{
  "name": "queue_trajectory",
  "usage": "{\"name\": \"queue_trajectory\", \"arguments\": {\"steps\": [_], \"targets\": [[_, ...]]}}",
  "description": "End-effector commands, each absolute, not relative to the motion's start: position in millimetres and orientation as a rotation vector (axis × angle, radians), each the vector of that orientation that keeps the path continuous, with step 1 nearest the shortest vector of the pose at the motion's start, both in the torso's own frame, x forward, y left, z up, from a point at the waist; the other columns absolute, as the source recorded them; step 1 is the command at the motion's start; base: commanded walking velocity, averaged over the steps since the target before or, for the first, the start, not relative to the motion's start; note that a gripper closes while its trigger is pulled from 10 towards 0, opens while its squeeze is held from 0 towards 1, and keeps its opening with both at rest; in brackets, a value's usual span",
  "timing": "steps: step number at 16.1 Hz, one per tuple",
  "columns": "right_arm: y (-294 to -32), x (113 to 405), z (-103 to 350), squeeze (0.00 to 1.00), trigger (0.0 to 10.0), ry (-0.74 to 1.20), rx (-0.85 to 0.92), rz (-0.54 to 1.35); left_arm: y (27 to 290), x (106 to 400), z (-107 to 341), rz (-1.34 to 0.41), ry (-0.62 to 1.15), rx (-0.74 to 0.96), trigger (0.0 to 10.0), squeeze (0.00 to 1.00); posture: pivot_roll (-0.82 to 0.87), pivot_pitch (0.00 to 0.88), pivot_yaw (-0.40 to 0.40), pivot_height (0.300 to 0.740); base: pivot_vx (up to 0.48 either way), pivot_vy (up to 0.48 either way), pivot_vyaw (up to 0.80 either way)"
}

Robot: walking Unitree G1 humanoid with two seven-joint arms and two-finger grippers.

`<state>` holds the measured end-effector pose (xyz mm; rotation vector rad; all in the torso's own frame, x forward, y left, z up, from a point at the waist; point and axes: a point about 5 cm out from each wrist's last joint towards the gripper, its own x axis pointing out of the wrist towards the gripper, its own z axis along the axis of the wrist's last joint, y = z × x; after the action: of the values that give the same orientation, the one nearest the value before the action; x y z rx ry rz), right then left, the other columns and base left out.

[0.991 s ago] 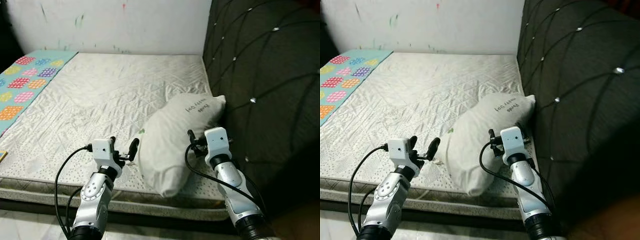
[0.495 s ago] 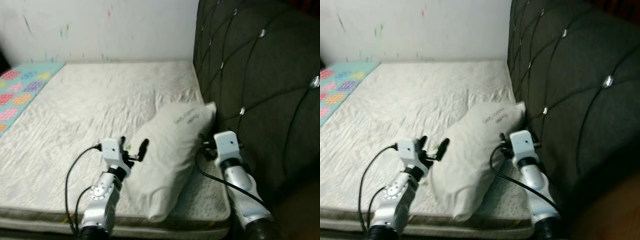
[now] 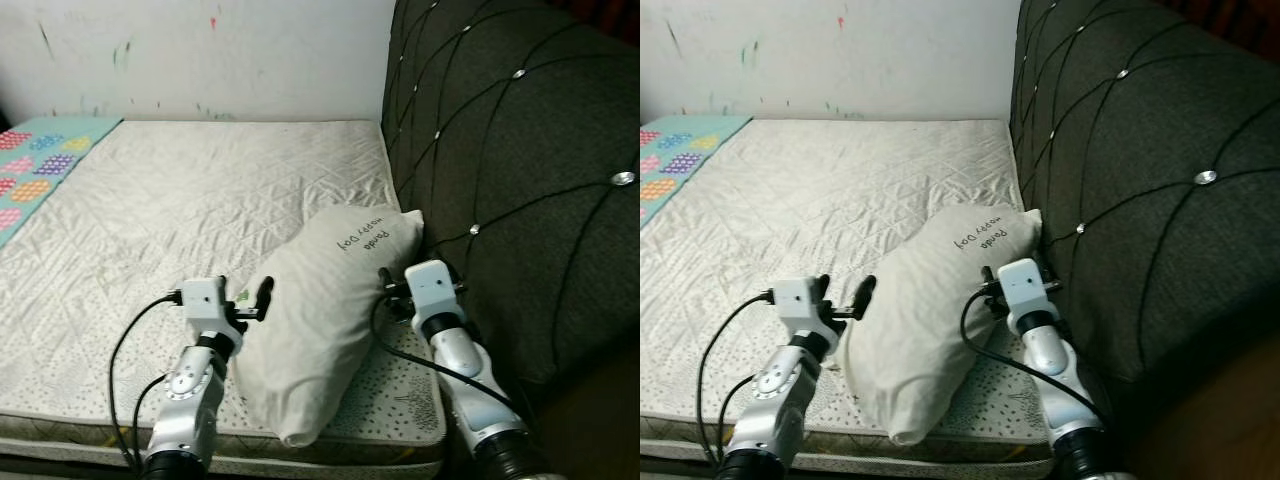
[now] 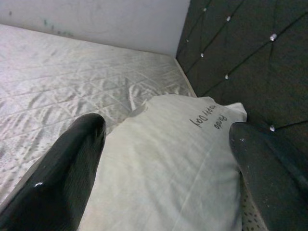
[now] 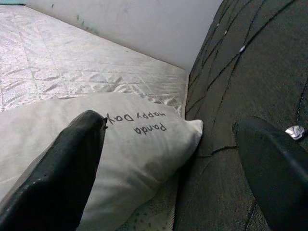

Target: Clean up the room

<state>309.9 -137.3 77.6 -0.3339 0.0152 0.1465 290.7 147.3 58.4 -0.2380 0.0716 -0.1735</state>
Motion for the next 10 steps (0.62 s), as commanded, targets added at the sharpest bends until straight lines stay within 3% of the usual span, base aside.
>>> {"name": "queue_trajectory", "arguments": {"steps": [1, 10], "targets": [[-133.0, 311.4, 79.7, 0.00, 10.0, 0.007, -0.354, 0.165, 149.0, 291.7, 58.5, -0.177, 0.077, -0.235, 10.0, 0.00, -0.03, 0.004, 0.043, 0.740, 0.000, 0.326, 0.00], [-125.7, 307.5, 76.1, 0.00, 10.0, 0.004, -0.326, 0.222, 147.9, 290.8, 57.3, -0.178, 0.086, -0.234, 10.0, 0.00, -0.03, 0.007, 0.042, 0.740, 0.000, 0.465, 0.00]]}}
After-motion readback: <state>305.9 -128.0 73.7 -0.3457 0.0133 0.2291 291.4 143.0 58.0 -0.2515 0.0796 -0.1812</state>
